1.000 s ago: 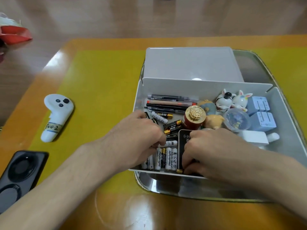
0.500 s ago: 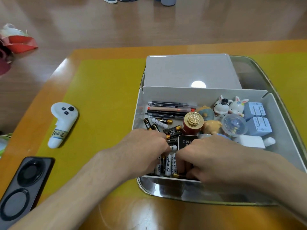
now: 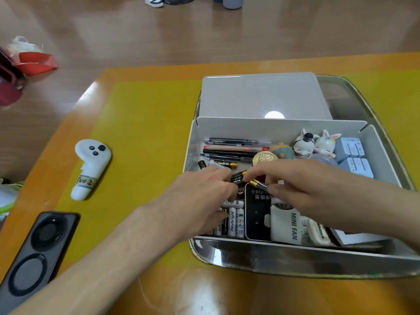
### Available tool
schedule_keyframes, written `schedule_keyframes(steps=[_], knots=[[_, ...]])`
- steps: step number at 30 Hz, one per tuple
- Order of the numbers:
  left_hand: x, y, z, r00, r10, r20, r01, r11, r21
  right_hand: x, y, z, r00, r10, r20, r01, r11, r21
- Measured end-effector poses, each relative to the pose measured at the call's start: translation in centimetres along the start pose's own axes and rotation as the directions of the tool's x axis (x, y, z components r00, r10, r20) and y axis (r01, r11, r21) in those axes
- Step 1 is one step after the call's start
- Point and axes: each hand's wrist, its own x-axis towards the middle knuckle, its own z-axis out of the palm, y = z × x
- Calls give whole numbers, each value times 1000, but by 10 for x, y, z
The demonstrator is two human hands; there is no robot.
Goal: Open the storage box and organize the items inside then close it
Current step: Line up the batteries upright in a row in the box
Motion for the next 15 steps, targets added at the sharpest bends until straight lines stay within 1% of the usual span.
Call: schedule_keyframes(steps=[2,4,6,8,12,15], knots=[[0,1,-1,999,-9,40,8,1000,8,1,1,2,1000,-4,-9,4,1000,13],[1,3,0,996,-13,83,8,998,56,1,1,4,1000,-8,-7,8,1000,12],[3,5,1,994,-18,108,8,996,92,2,1,5,1000,-5,1,5,1000,13],[5,5,2,993,-37,115,27,996,90,2,0,5,1000,-7,1,7,1000,13],[8,5,2,991,-88,104,88,996,1,3,-3,6,1000,3,-16,-3,999,38],[8,5,0,982,-134,132,148,983,-109,3,-6,6,997,32,-63,-24,992,126]])
